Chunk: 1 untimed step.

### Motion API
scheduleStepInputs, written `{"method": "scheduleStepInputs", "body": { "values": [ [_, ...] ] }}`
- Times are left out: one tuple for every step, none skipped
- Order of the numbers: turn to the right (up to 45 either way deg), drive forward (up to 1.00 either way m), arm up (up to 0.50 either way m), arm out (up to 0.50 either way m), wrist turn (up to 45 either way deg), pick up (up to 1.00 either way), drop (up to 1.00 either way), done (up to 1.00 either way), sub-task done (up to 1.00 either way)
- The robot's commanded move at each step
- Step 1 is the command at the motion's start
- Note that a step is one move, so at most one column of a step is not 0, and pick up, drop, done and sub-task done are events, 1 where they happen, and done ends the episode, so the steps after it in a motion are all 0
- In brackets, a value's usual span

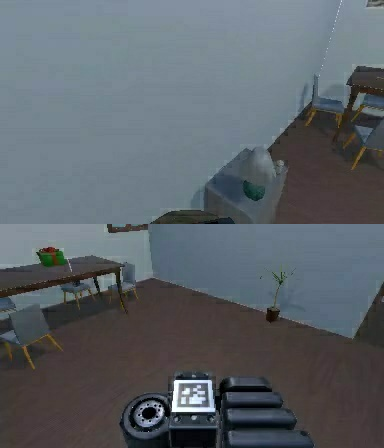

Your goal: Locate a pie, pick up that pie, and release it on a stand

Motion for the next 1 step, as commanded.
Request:
{"method": "scheduleStepInputs", "body": {
  "values": [
    [-45.0, 0.00, 0.00, 0.00, 0.0, 0.00, 0.00, 0.00, 0.00]
  ]
}}
